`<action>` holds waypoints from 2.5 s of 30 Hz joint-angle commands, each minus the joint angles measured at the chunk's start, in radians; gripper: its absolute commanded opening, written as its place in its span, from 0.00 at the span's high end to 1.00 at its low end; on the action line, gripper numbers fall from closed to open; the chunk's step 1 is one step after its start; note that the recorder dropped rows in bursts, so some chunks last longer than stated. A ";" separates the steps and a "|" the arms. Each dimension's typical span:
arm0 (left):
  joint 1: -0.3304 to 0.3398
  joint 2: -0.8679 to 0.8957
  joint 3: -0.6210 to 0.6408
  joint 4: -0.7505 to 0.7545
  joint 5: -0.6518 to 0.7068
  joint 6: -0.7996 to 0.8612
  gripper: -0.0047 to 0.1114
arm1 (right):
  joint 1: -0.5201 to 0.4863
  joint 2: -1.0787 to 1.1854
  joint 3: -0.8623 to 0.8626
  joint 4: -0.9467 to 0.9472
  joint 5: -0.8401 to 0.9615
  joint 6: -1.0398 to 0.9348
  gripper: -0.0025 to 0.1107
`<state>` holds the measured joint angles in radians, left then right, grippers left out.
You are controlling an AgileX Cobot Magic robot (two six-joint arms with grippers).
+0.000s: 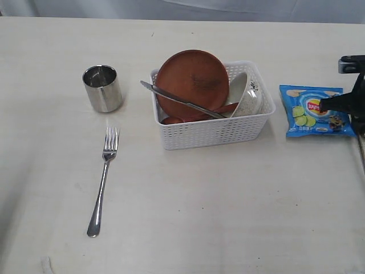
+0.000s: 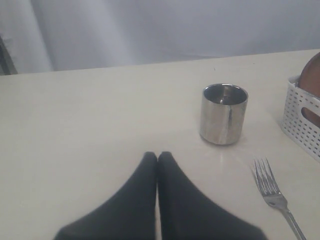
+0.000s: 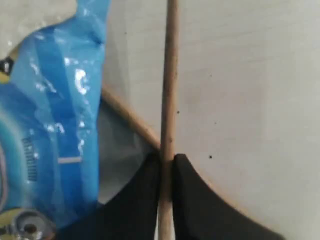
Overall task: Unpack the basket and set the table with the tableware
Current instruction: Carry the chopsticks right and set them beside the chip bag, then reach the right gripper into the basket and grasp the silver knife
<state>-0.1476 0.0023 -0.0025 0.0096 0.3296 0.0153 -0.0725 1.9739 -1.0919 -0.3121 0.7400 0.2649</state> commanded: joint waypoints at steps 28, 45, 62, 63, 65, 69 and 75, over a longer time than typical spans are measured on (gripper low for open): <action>-0.006 -0.002 0.002 -0.002 -0.008 -0.004 0.96 | -0.004 -0.209 -0.128 0.082 0.160 -0.160 0.57; -0.006 -0.002 0.002 -0.002 -0.008 -0.004 0.96 | 0.414 -0.478 -0.128 0.533 0.122 -0.717 0.57; -0.006 -0.002 0.002 -0.002 -0.008 -0.004 0.96 | 0.838 -0.214 -0.128 0.123 -0.127 -0.439 0.57; -0.006 -0.002 0.002 -0.002 -0.008 -0.004 0.96 | 0.847 -0.201 -0.128 0.082 -0.132 -0.404 0.57; -0.006 -0.002 0.002 -0.002 -0.008 -0.004 0.96 | 0.861 -0.182 -0.128 0.020 -0.140 -0.354 0.57; -0.006 -0.002 0.002 -0.002 -0.008 -0.004 0.96 | 0.881 -0.155 -0.128 -0.023 -0.150 -0.337 0.57; -0.006 -0.002 0.002 -0.002 -0.008 -0.004 0.96 | 0.883 -0.125 -0.128 -0.070 -0.224 -0.251 0.57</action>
<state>-0.1476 0.0023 -0.0025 0.0096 0.3296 0.0153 0.8097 1.8360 -1.2133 -0.3406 0.5516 -0.0365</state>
